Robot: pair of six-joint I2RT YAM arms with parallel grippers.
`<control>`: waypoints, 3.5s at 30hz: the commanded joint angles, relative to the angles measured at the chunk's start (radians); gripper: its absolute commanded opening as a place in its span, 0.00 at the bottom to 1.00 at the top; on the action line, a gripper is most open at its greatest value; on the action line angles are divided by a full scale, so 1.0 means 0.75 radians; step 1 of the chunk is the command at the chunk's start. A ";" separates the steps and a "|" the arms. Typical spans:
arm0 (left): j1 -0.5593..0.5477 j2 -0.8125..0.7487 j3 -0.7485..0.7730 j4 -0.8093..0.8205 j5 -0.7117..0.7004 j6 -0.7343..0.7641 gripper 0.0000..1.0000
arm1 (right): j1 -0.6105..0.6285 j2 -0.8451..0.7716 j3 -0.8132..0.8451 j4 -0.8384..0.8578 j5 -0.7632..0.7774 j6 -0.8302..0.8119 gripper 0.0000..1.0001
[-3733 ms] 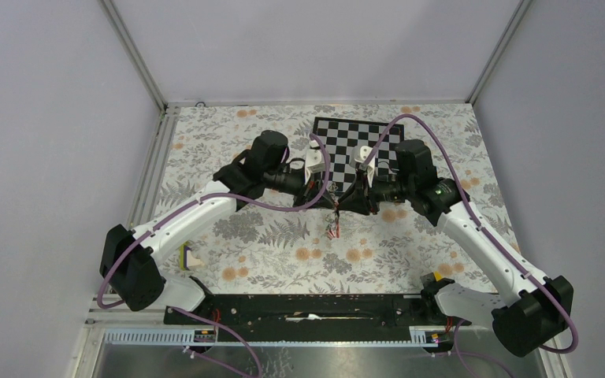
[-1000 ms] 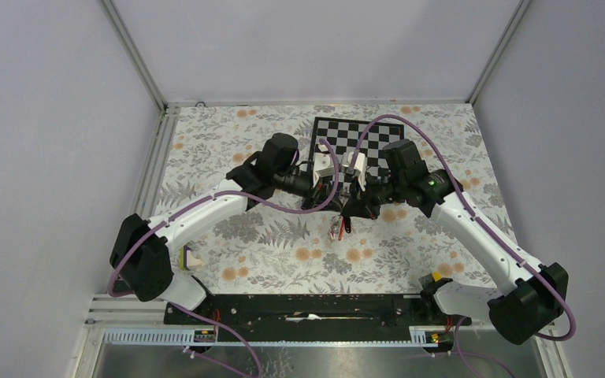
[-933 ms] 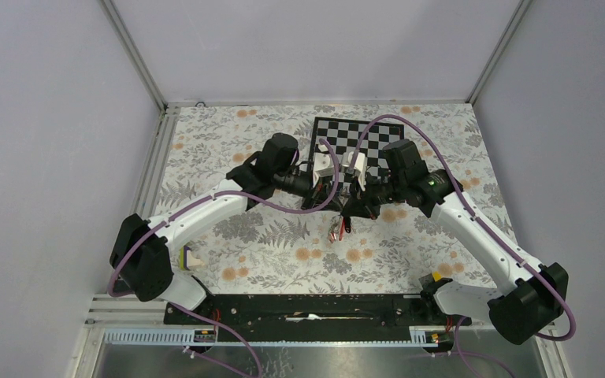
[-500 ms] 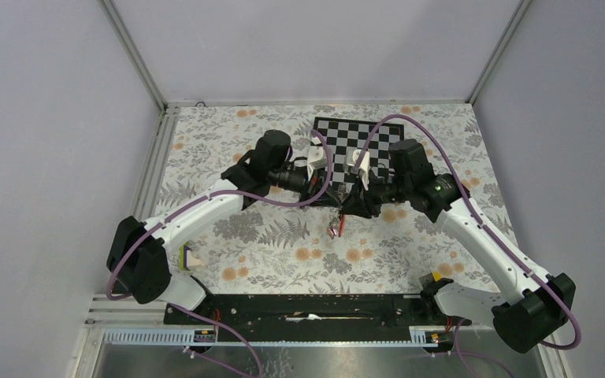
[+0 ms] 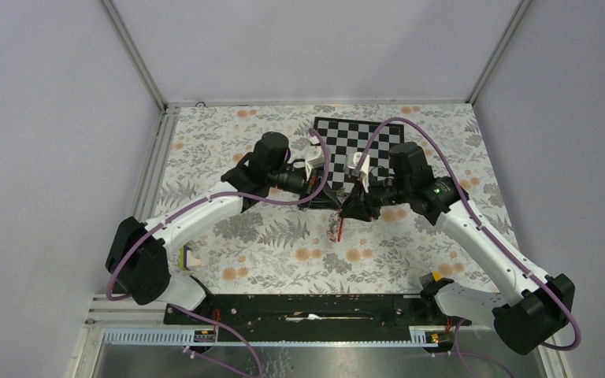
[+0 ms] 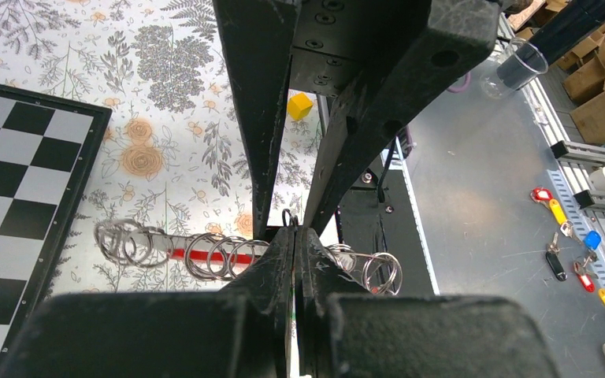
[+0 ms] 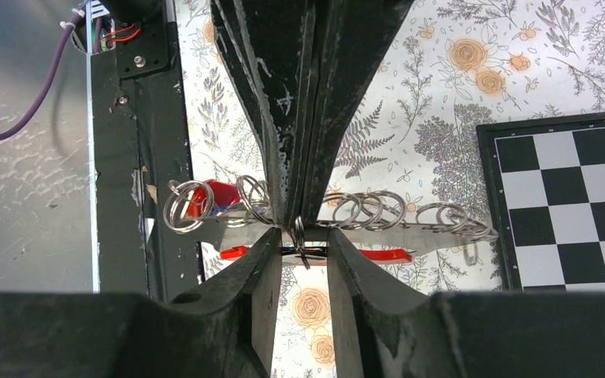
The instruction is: Put the keys on the keyring
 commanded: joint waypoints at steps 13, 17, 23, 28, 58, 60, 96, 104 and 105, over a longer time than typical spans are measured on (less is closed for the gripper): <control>0.031 -0.066 -0.021 0.262 0.078 -0.157 0.00 | -0.012 0.015 -0.034 0.063 -0.069 0.040 0.26; 0.032 -0.065 -0.029 0.307 0.082 -0.191 0.00 | -0.012 0.017 -0.053 0.073 -0.072 0.043 0.26; 0.044 -0.064 -0.051 0.385 0.092 -0.258 0.00 | -0.013 0.018 -0.066 0.087 -0.077 0.059 0.32; 0.056 -0.066 -0.060 0.395 0.097 -0.260 0.00 | -0.017 -0.003 -0.046 0.074 -0.059 0.059 0.41; 0.071 -0.073 -0.106 0.435 0.123 -0.281 0.00 | -0.096 0.014 0.059 0.088 -0.196 0.092 0.37; 0.072 -0.072 -0.108 0.434 0.123 -0.281 0.00 | -0.096 0.018 0.058 0.096 -0.206 0.098 0.36; 0.072 -0.084 -0.100 0.337 0.083 -0.152 0.04 | -0.094 0.030 0.074 0.043 -0.197 0.055 0.00; 0.067 -0.108 -0.014 0.035 -0.033 0.204 0.38 | -0.008 0.110 0.236 -0.245 0.061 -0.062 0.00; 0.066 -0.102 -0.004 0.034 -0.035 0.218 0.39 | 0.003 0.122 0.253 -0.273 0.076 -0.068 0.00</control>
